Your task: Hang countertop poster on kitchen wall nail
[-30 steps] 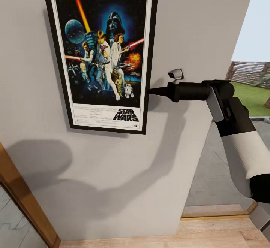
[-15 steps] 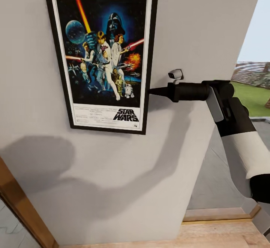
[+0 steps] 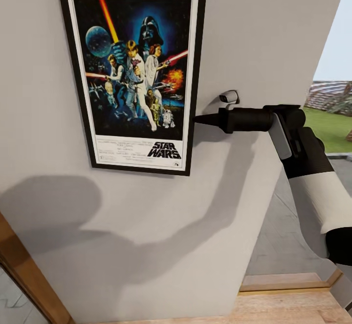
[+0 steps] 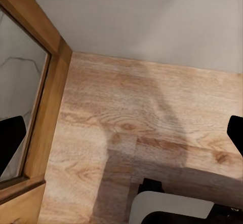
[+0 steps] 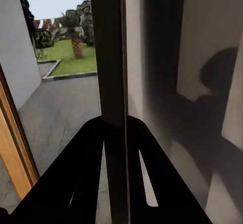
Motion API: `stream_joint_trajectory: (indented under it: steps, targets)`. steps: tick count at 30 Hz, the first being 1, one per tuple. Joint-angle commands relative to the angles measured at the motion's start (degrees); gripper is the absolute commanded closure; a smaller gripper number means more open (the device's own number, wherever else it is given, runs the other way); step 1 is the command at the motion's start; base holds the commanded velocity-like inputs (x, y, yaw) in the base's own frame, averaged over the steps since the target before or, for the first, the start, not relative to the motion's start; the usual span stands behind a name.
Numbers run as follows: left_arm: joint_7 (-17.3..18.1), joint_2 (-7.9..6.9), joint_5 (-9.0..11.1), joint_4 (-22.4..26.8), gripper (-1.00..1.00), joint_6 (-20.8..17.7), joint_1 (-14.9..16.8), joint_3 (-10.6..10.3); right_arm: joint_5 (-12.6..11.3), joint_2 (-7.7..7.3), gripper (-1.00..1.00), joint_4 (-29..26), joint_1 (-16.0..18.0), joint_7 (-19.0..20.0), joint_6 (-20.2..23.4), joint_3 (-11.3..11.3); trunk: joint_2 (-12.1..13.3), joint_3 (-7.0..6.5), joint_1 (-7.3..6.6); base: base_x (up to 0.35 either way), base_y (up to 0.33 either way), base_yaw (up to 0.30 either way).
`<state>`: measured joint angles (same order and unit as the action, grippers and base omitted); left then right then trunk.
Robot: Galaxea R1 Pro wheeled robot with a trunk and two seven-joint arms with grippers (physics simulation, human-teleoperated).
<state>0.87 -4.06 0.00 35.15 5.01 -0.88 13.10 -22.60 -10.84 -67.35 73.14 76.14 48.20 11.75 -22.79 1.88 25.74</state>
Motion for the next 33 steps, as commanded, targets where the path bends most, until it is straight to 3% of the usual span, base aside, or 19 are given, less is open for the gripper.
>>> stream_joint_trajectory:
  steps: [1,33]
  targets:
    - [0.1,0.02,0.0,0.1,-1.0,0.1,0.0,0.1,-0.4,-0.06,1.0,0.0,0.1,0.0,0.6,0.1,-0.1,0.12,0.04,0.0,0.0,0.0]
    - [0.1,0.02,0.0,0.1,-1.0,0.1,0.0,0.1,-0.4,0.03,1.0,0.0,0.1,-0.2,0.8,0.2,-0.1,0.12,0.04,0.0,0.0,0.0]
